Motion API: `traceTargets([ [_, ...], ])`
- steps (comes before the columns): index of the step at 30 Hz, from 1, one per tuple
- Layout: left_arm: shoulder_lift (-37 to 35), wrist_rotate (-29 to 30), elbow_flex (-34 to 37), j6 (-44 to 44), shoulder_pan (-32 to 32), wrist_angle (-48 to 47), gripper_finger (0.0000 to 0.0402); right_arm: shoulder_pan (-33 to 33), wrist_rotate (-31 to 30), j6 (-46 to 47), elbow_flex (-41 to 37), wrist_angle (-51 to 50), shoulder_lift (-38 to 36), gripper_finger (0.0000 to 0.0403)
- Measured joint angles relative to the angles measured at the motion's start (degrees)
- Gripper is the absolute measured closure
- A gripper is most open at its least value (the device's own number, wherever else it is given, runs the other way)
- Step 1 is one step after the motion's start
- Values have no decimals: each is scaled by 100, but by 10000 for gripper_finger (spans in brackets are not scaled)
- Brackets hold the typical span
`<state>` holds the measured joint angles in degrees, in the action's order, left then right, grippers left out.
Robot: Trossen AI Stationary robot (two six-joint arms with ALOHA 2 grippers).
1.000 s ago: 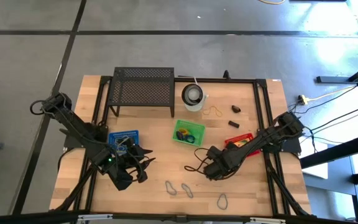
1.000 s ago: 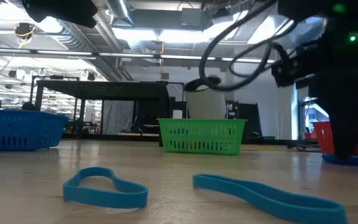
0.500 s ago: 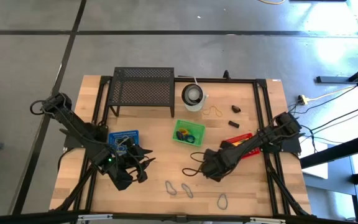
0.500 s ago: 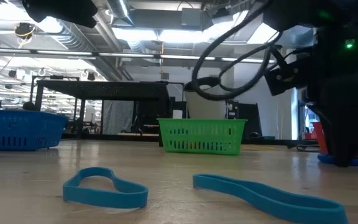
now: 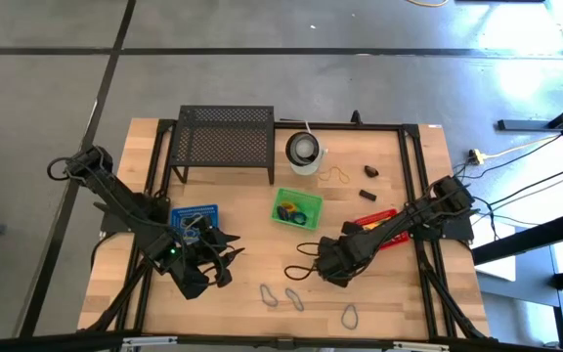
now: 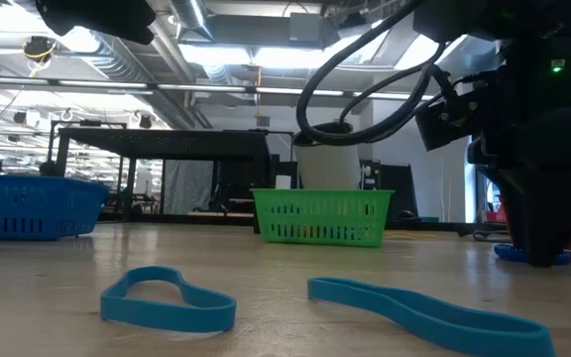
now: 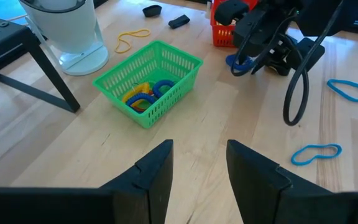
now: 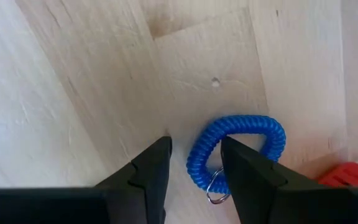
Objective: Pick & Place Office Desk Supplies
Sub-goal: Put the blue spring keychain into the green bin
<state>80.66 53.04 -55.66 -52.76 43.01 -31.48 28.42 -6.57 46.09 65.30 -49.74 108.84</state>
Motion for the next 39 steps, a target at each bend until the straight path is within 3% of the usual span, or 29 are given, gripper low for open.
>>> traceTargets([
  [19,0,-4,0,-1,1,-2,258,1,-138,-523,448,663,22,252],
  [27,0,-7,0,-1,0,0,258,0,-781,-540,448,601,11,252],
  [39,0,-17,0,-1,0,-1,258,0,-603,310,433,603,5,252],
])
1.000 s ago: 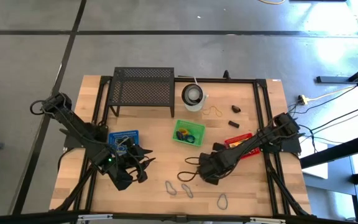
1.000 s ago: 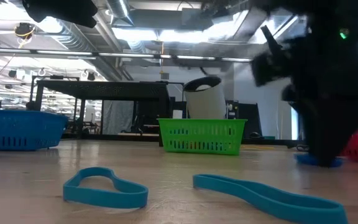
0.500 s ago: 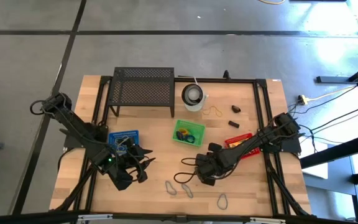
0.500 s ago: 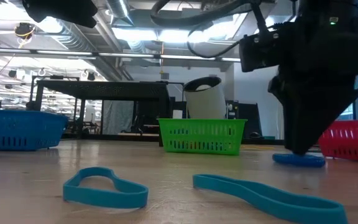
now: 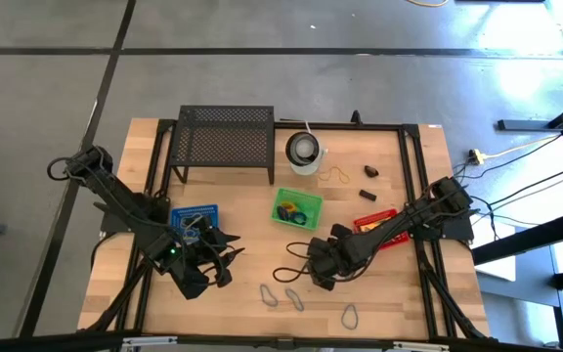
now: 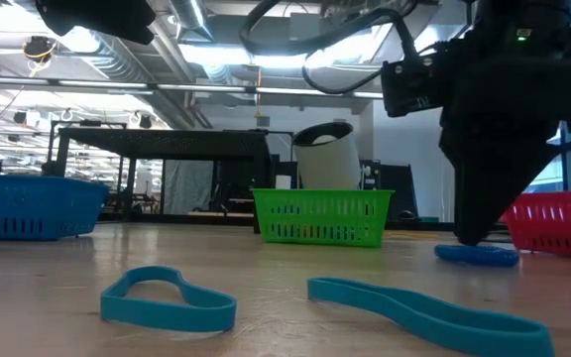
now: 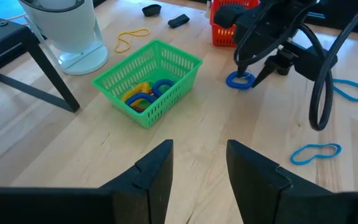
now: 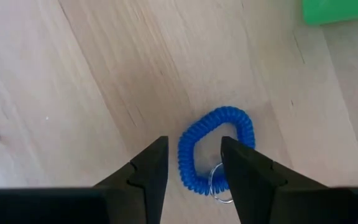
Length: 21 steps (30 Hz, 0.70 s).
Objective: Pick & Place Office Desk Supplies
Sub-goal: Put the blue spring keychain into the green bin
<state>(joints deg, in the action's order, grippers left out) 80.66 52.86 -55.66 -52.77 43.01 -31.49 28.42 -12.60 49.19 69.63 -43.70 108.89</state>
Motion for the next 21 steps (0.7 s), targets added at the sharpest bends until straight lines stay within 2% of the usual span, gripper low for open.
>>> traceTargets([
  [14,0,-2,0,0,1,-1,258,9,-133,76,24,39,423,256],
  [17,0,-2,0,0,1,-1,258,7,-131,95,22,58,429,273],
  [21,0,-2,0,0,1,0,258,7,-86,90,22,98,437,315],
])
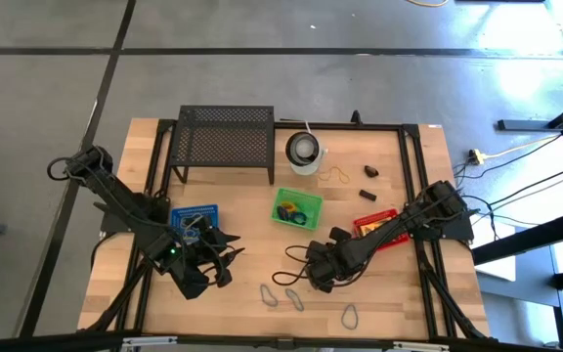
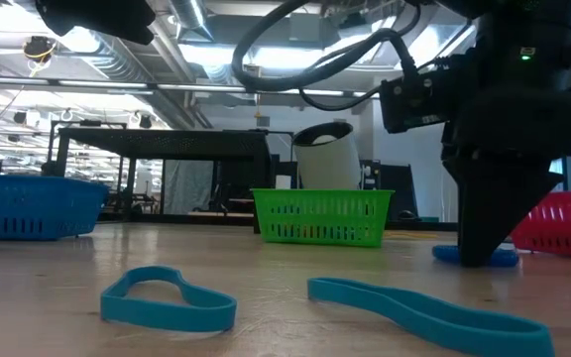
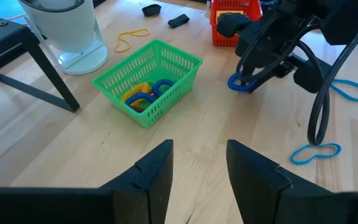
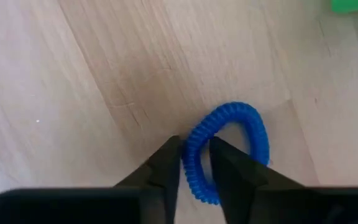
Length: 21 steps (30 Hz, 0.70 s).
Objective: Pick & Place Office Desk Supplies
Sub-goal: Put the blue spring keychain into the green bin
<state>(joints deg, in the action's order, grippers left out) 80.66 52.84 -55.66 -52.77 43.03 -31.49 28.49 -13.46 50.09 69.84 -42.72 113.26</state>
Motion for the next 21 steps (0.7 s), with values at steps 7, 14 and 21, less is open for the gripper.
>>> traceTargets([
  [7,0,0,0,0,0,1,258,2,-1,-130,0,60,4,392],
  [14,0,2,0,0,-1,-1,258,109,-282,-463,121,44,-110,389],
  [21,0,4,0,0,-1,0,258,235,-1321,-698,369,272,-594,388],
])
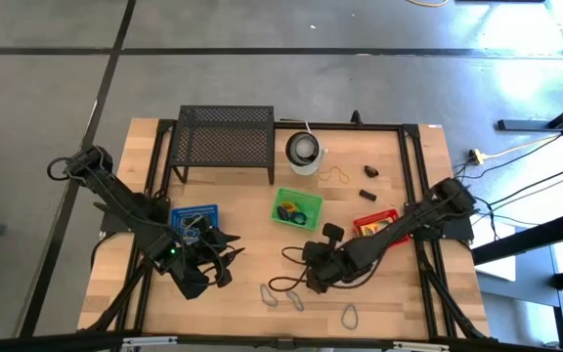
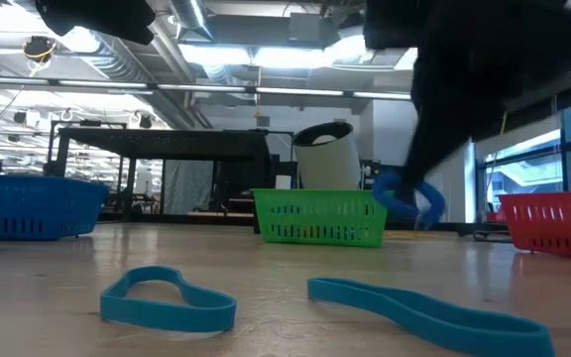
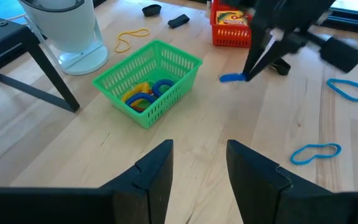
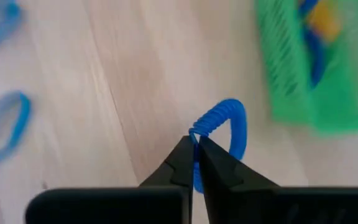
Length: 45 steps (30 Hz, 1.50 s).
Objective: Pick & Place Office Desk Supplies
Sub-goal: Put the blue spring keychain into the green bin
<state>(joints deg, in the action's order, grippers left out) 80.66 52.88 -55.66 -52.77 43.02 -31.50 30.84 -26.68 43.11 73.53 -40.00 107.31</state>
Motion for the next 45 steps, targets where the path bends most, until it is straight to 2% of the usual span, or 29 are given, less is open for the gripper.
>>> traceTargets([
  [5,0,0,0,0,-1,1,258,82,-1206,-592,64,929,-412,387],
  [8,0,2,0,0,0,1,258,131,-1631,-1245,64,1769,-575,387],
  [12,0,2,0,0,-1,0,258,164,-1609,-2368,70,2927,-694,387],
  [15,0,2,0,0,0,-1,258,162,-1237,-3060,70,3507,-694,387],
  [17,0,1,0,0,-1,-1,258,125,-968,-3206,73,3621,-694,387],
  [24,18,2,0,-2,-1,1,258,-279,-844,-3110,73,3414,-729,386],
  [29,242,0,0,-42,1,1,258,-675,-841,-2629,19,2771,-734,386],
  [37,873,106,7,-46,-10,16,258,-1395,-922,-1633,-672,2625,-737,386],
  [45,852,151,7,-48,-53,106,258,-1786,-661,-601,-1296,2624,-737,380],
])
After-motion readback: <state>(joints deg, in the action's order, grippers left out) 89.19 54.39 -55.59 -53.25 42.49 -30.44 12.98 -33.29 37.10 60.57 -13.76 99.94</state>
